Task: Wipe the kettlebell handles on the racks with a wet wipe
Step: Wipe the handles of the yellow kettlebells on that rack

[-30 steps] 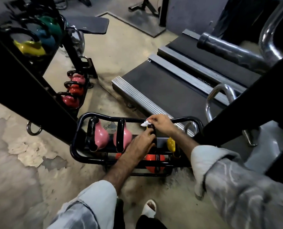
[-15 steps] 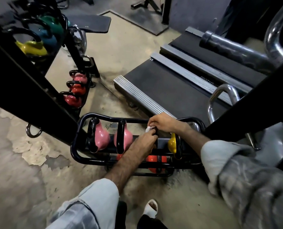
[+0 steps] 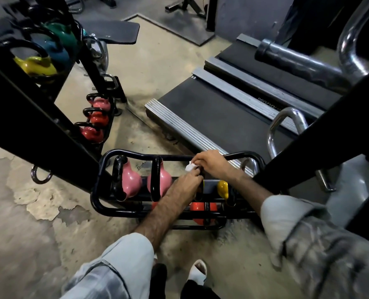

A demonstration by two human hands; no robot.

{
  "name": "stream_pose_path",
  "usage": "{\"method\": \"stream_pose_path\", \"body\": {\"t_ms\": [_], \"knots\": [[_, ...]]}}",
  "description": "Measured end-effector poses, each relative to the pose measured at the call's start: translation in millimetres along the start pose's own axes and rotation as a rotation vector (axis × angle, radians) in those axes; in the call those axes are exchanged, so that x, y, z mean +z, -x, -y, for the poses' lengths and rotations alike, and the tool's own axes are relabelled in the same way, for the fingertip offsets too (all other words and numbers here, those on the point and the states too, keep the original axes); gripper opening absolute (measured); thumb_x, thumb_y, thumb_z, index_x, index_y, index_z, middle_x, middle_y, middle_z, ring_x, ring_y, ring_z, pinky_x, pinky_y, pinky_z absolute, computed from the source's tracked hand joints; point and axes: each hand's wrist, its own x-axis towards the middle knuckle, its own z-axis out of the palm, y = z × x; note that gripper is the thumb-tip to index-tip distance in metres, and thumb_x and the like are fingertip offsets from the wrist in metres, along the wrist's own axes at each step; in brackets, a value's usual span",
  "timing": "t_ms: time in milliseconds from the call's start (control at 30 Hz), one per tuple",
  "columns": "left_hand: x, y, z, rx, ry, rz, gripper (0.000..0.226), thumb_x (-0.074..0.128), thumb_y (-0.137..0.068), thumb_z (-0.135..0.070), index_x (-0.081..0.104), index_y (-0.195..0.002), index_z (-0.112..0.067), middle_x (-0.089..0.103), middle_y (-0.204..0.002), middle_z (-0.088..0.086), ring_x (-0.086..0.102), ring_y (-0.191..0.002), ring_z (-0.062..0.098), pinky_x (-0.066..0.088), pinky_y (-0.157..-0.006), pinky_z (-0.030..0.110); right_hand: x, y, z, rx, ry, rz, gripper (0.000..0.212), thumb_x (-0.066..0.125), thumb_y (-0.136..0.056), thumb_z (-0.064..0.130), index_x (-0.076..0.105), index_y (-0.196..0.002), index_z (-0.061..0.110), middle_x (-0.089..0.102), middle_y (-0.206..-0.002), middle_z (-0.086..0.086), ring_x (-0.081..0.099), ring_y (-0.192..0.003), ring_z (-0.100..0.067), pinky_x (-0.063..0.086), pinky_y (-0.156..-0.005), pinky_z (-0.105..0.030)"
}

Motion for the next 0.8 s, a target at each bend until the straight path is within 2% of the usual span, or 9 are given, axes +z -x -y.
{"method": "stream_pose_path", "body": {"t_ms": [133,233,333,400,467,500,633,733,800], "knots": [[0.6,0.6,0.6,-0.01,0.007,0.018,0.036,0.057,-0.087,-0.008,0.055,-0.122,-0.007,0.043,-0.136,0.006,0.053,-0.114,0.026,0.047,-0.09,0.037,8.6,-8.4,3.5,0.177,-0.107,-0.066,0.019,0.058,-0.094,0.016,0.076,-0.1,0.012,0.075,-0.099,-0.006,0.067,-0.097,-0.02,0.038,-0.08,-0.017],[4.0,-0.6,3.5,-0.009,0.023,0.037,0.04,0.056,-0.086,-0.008,0.054,-0.125,-0.009,0.036,-0.146,0.004,0.05,-0.121,0.026,0.044,-0.092,0.036,13.7,2.4,7.6,0.35,-0.29,-0.191,0.015,0.064,-0.09,0.015,0.077,-0.097,0.012,0.076,-0.092,-0.004,0.067,-0.088,-0.015,0.039,-0.075,-0.016],[4.7,-0.3,5.1,-0.004,0.079,0.032,0.054,0.055,-0.088,-0.008,0.043,-0.139,-0.013,0.022,-0.157,-0.001,0.035,-0.138,0.022,0.039,-0.105,0.033,26.8,17.3,1.1,0.583,-0.435,-0.244,0.012,0.067,-0.083,0.021,0.078,-0.088,0.018,0.074,-0.08,0.001,0.065,-0.076,-0.011,0.045,-0.068,-0.021],[4.2,-0.5,6.7,0.001,0.091,0.027,0.056,0.055,-0.089,-0.009,0.04,-0.142,-0.016,0.021,-0.157,-0.003,0.03,-0.14,0.02,0.034,-0.106,0.031,40.7,21.3,-7.5,0.719,-0.597,-0.211,0.01,0.069,-0.076,0.023,0.078,-0.08,0.024,0.075,-0.079,0.004,0.069,-0.08,-0.012,0.055,-0.073,-0.026],[3.5,-0.4,8.6,0.011,0.103,0.017,0.055,0.055,-0.089,-0.01,0.04,-0.142,-0.015,0.021,-0.157,-0.003,0.03,-0.14,0.02,0.032,-0.107,0.028,57.7,15.0,-18.3,0.809,-0.795,-0.194,0.008,0.07,-0.07,0.019,0.076,-0.069,0.025,0.075,-0.08,0.001,0.072,-0.087,-0.021,0.059,-0.082,-0.039],[3.3,-0.6,10.0,0.016,0.111,0.014,0.056,0.056,-0.089,-0.01,0.039,-0.142,-0.015,0.021,-0.157,-0.003,0.03,-0.141,0.02,0.031,-0.107,0.027,60.4,10.4,-17.5,0.846,-0.863,-0.208,0.008,0.07,-0.069,0.017,0.075,-0.067,0.023,0.075,-0.081,-0.002,0.072,-0.087,-0.025,0.059,-0.083,-0.041],[7.9,-1.9,13.4,0.028,0.117,0.013,0.062,0.059,-0.088,-0.012,0.035,-0.145,-0.013,0.024,-0.156,-0.001,0.028,-0.141,0.018,0.028,-0.109,0.024,50.6,-3.3,-3.6,0.926,-0.95,-0.337,0.011,0.07,-0.082,0.01,0.074,-0.078,0.019,0.071,-0.081,-0.002,0.067,-0.074,-0.015,0.057,-0.077,-0.029],[10.1,-2.4,15.6,0.024,0.128,0.005,0.063,0.061,-0.087,-0.012,0.036,-0.144,-0.015,0.025,-0.156,-0.002,0.03,-0.141,0.018,0.029,-0.109,0.025,57.1,-8.3,-10.3,0.934,-1.073,-0.305,0.015,0.069,-0.082,0.008,0.071,-0.074,0.02,0.073,-0.084,-0.005,0.069,-0.077,-0.019,0.06,-0.078,-0.037],[10.6,-1.4,16.2,0.029,0.128,-0.001,0.061,0.061,-0.086,-0.013,0.038,-0.143,-0.017,0.026,-0.156,-0.003,0.033,-0.139,0.019,0.033,-0.108,0.027,58.5,-0.3,-8.2,0.916,-1.093,-0.267,0.01,0.066,-0.085,0.006,0.074,-0.087,0.013,0.074,-0.086,-0.009,0.069,-0.071,-0.016,0.059,-0.066,-0.031]]}}
